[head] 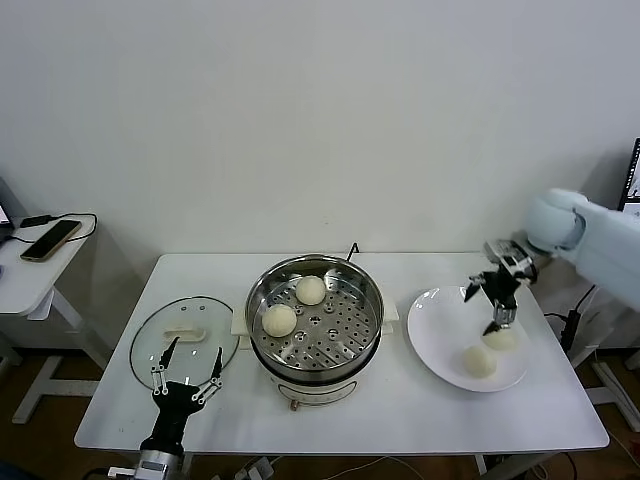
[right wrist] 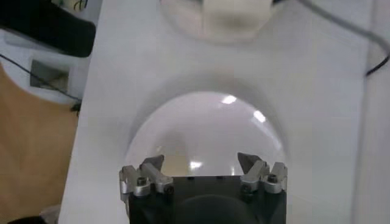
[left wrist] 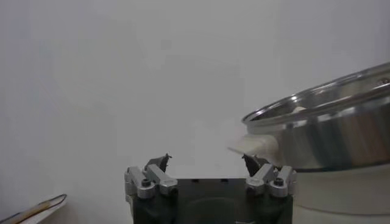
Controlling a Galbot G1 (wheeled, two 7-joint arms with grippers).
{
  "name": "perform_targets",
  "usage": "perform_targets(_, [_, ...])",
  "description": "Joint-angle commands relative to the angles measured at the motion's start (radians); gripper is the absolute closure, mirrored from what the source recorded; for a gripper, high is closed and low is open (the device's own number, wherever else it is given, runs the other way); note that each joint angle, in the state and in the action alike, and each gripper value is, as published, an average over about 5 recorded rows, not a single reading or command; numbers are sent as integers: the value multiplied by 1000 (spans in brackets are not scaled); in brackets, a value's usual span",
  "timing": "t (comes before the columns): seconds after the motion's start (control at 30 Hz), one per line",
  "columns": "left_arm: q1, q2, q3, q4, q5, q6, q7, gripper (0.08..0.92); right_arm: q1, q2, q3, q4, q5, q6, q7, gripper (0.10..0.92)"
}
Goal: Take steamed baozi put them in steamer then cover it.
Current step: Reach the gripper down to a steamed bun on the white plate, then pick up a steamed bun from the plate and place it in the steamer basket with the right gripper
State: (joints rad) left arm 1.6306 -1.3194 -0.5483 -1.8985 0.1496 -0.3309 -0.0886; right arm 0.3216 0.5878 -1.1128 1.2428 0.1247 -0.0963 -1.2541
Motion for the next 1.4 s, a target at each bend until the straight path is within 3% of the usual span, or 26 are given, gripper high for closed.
perform_targets(0.03, [3,-2,-4,-1,2,0,0,177,-271,19,165,-108,-129,30,45,203])
perform_targets(0.67, [2,-5,-10,9,3,-1,-2,177,-329,85,191,-151,-156,22,79,206])
perform_targets(0.87, [-1,-7,-9,8,3,1,-4,177,-297,69,183,-128,-150,20,86,297])
perform_targets(1.03, [-1,-4,-5,8,3,0,-5,177,-197,45,173,-75,-161,41,53,362])
perform_targets(1.4, [-2,8,12,4,2,-3,-5,177,157,155,133,163,-182,286,-10,378])
